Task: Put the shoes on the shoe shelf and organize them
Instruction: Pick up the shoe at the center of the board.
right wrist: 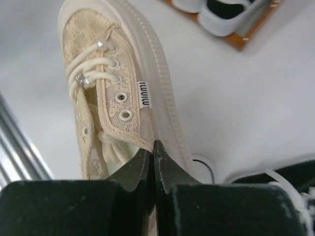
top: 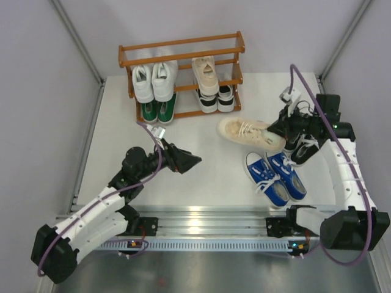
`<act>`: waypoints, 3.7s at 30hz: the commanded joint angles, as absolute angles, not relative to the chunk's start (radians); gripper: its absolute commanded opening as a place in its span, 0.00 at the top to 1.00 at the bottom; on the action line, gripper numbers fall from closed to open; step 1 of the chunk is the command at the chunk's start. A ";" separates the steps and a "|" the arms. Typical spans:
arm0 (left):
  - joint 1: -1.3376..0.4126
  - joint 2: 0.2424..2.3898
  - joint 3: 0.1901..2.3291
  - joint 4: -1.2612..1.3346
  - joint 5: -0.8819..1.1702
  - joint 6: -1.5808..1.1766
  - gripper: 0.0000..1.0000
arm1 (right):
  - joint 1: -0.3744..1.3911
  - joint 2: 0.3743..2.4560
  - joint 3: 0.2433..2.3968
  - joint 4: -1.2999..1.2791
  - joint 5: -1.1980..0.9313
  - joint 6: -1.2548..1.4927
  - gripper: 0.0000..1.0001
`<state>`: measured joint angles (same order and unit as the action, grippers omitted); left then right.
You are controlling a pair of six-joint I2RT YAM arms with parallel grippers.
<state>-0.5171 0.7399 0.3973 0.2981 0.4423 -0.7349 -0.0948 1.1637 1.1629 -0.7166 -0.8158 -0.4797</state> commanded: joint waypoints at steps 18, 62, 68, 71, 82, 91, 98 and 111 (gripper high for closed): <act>-0.847 0.875 0.341 0.545 0.278 -0.727 0.06 | 0.244 1.042 1.106 -0.723 -0.942 -0.519 1.00; -0.813 0.859 0.318 0.597 0.256 -0.785 0.88 | 0.290 1.060 1.080 -0.793 -1.045 -0.622 1.00; -0.674 0.833 0.331 0.482 0.421 -0.824 1.00 | 0.291 1.054 1.126 -0.991 -0.968 -0.906 0.36; -0.525 0.867 0.336 0.474 0.613 -0.894 1.00 | 0.291 1.003 1.109 -1.147 -0.980 -1.231 0.20; -0.431 1.031 0.459 0.414 0.870 -0.885 1.00 | 0.399 0.969 1.006 -1.447 -0.911 -2.039 0.29; -0.431 1.048 0.474 0.414 0.907 -0.894 1.00 | 0.620 0.999 0.962 -1.226 -0.743 -1.826 0.39; -0.431 1.061 0.477 0.414 0.917 -0.887 1.00 | 0.653 1.014 0.962 -1.144 -0.608 -1.764 0.54; -0.431 1.095 0.505 0.413 0.939 -0.879 1.00 | 0.721 1.031 0.916 -1.152 -0.414 -1.903 0.72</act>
<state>-0.4324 1.1049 0.4385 0.3092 0.8490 -0.8627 0.7029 1.0241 0.9272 -1.1355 -0.4923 -1.8191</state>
